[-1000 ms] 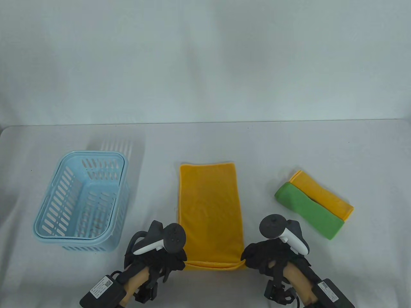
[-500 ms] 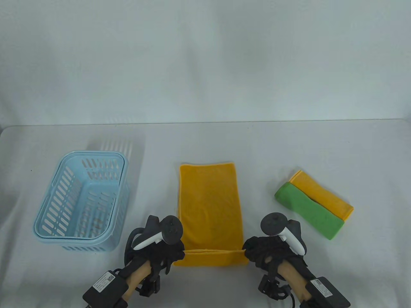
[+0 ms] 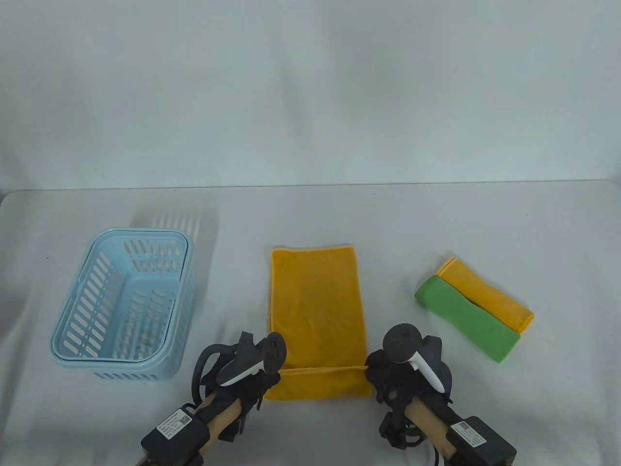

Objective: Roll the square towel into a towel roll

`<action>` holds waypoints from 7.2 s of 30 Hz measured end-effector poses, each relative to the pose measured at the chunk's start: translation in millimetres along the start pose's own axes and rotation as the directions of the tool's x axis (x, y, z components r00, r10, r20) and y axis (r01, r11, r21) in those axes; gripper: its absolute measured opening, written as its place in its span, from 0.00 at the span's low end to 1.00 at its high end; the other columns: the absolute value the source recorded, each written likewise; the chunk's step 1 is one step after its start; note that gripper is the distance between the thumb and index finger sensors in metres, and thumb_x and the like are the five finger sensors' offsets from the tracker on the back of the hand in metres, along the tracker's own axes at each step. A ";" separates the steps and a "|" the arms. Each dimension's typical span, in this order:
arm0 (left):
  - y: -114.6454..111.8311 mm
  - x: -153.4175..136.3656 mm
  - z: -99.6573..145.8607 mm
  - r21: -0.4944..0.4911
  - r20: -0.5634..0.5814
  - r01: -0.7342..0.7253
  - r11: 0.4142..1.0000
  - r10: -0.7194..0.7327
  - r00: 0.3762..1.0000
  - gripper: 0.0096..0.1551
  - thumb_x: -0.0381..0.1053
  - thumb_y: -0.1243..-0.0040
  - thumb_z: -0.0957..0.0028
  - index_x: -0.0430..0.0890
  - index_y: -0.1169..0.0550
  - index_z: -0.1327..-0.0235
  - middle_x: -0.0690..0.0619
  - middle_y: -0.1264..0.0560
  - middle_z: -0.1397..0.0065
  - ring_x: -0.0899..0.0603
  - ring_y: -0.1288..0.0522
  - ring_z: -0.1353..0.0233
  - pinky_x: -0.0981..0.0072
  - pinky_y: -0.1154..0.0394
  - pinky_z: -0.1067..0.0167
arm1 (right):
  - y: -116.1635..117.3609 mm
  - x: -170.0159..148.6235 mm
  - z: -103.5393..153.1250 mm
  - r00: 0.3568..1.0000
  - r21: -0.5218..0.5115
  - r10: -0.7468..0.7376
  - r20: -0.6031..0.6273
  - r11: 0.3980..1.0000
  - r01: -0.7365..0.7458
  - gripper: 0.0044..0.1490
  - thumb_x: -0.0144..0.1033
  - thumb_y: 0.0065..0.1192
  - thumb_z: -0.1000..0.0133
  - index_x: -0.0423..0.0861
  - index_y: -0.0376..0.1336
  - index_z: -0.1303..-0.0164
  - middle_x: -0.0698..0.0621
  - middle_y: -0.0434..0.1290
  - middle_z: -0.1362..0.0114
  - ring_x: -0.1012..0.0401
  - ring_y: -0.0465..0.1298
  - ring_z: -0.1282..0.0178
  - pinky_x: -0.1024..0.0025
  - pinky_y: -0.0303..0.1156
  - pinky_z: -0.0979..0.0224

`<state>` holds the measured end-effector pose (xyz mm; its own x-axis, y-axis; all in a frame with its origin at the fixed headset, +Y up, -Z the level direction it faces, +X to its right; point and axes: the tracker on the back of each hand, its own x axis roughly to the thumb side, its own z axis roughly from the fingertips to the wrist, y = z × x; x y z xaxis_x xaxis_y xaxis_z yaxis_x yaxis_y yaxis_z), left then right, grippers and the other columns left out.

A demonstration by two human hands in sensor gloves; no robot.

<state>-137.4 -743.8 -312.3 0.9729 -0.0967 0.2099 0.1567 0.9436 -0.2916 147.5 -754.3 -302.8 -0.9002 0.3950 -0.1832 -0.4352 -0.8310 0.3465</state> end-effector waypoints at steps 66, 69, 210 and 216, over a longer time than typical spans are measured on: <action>-2.0 39.4 30.9 0.077 0.296 0.141 0.987 -0.157 0.942 0.41 0.65 0.39 0.64 0.56 0.27 0.33 0.55 0.29 0.25 0.44 0.23 0.29 0.50 0.26 0.31 | 35.9 37.2 22.7 0.849 -0.183 0.464 0.253 0.885 -0.429 0.37 0.51 0.67 0.60 0.59 0.58 0.40 0.59 0.60 0.28 0.53 0.64 0.25 0.45 0.60 0.25; -4.1 38.6 29.0 0.071 0.284 0.139 0.988 -0.153 0.946 0.43 0.67 0.39 0.65 0.57 0.30 0.32 0.55 0.31 0.25 0.44 0.25 0.29 0.49 0.27 0.31 | 32.2 37.8 23.1 0.868 -0.219 0.425 0.258 0.900 -0.376 0.30 0.48 0.64 0.57 0.58 0.63 0.43 0.58 0.65 0.30 0.52 0.68 0.27 0.46 0.63 0.26; -0.2 -25.7 -7.1 -0.021 0.006 -0.327 0.945 0.327 0.945 0.35 0.64 0.43 0.59 0.57 0.25 0.35 0.60 0.19 0.38 0.48 0.16 0.42 0.49 0.25 0.35 | -5.5 11.5 -32.4 0.977 0.011 -0.205 0.063 0.979 0.205 0.34 0.57 0.57 0.58 0.56 0.68 0.43 0.53 0.81 0.49 0.52 0.79 0.51 0.49 0.72 0.42; -2.4 -35.2 -9.9 0.013 -0.042 -0.341 0.940 0.342 0.939 0.38 0.66 0.44 0.59 0.57 0.29 0.32 0.59 0.23 0.33 0.48 0.19 0.38 0.49 0.26 0.33 | -10.9 5.7 -32.4 0.971 -0.018 -0.235 0.035 0.972 0.236 0.35 0.57 0.58 0.58 0.56 0.66 0.40 0.53 0.79 0.44 0.52 0.78 0.47 0.49 0.71 0.39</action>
<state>-170.4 -745.8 -328.2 0.9741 0.2183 0.0581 -0.1872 0.9240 -0.3335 147.6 -755.8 -337.4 -0.7727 0.5927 -0.2271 -0.6347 -0.7214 0.2770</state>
